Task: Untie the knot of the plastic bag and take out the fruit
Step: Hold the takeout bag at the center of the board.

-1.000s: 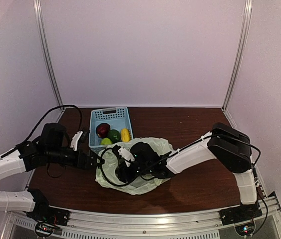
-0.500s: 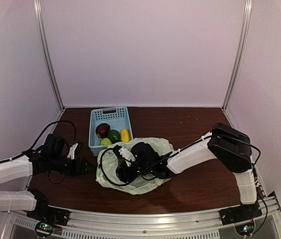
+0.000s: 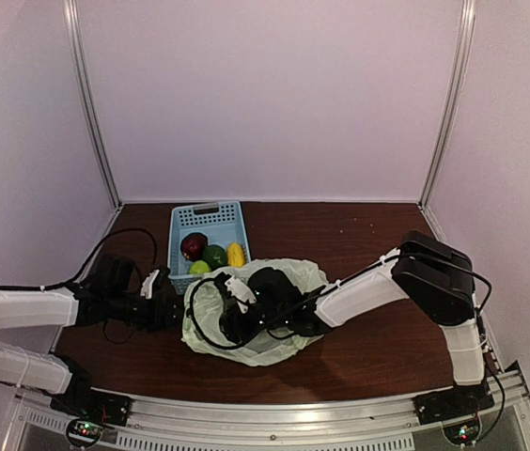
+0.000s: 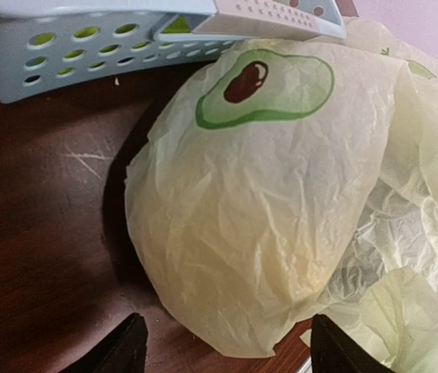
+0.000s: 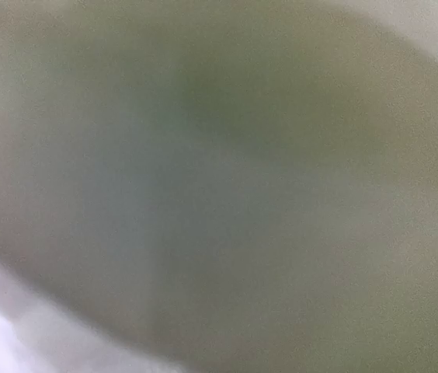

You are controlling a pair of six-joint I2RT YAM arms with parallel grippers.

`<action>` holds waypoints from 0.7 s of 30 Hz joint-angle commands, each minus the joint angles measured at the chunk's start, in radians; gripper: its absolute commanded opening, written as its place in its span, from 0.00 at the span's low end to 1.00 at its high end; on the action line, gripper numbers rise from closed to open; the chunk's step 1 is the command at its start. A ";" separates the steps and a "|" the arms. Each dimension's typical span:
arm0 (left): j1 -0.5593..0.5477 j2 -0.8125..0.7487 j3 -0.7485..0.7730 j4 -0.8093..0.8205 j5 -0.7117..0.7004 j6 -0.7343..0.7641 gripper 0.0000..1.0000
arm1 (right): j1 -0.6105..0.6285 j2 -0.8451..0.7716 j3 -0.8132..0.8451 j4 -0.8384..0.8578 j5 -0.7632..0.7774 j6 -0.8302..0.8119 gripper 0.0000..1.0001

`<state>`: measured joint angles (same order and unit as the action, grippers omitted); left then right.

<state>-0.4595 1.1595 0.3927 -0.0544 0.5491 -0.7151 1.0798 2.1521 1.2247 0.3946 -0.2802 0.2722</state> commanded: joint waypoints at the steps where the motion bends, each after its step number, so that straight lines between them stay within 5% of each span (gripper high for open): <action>1: 0.004 0.046 0.006 0.127 0.045 -0.001 0.71 | -0.006 -0.034 -0.005 0.022 0.010 0.016 0.72; 12: 0.000 0.139 0.014 0.206 0.057 -0.005 0.53 | -0.006 -0.034 -0.010 0.029 0.007 0.023 0.72; 21: -0.016 0.180 0.016 0.200 0.027 0.009 0.26 | -0.013 -0.030 -0.022 0.056 -0.006 0.035 0.79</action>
<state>-0.4671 1.3243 0.3935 0.1112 0.5919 -0.7227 1.0782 2.1521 1.2198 0.4278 -0.2810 0.2966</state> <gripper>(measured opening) 0.297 0.774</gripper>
